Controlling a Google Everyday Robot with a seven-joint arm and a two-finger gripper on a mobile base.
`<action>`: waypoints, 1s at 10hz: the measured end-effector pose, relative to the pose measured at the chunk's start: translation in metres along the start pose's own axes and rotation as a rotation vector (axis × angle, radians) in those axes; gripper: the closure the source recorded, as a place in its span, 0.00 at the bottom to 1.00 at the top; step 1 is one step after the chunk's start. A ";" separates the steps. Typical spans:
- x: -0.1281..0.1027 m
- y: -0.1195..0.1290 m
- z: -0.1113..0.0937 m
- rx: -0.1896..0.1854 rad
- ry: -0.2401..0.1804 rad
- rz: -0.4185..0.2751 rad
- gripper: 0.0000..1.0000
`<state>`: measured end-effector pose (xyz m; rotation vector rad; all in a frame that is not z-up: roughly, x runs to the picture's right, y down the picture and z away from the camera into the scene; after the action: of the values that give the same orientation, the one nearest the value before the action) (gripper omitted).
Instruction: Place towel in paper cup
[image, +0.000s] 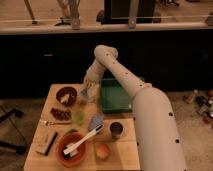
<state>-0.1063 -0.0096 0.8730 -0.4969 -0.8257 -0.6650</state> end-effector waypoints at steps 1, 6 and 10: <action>0.001 0.000 0.001 0.005 -0.002 0.005 0.96; 0.005 0.004 0.005 0.027 -0.022 0.034 0.96; 0.012 0.008 0.005 0.033 -0.040 0.070 0.95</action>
<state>-0.0978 -0.0048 0.8844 -0.5083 -0.8521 -0.5780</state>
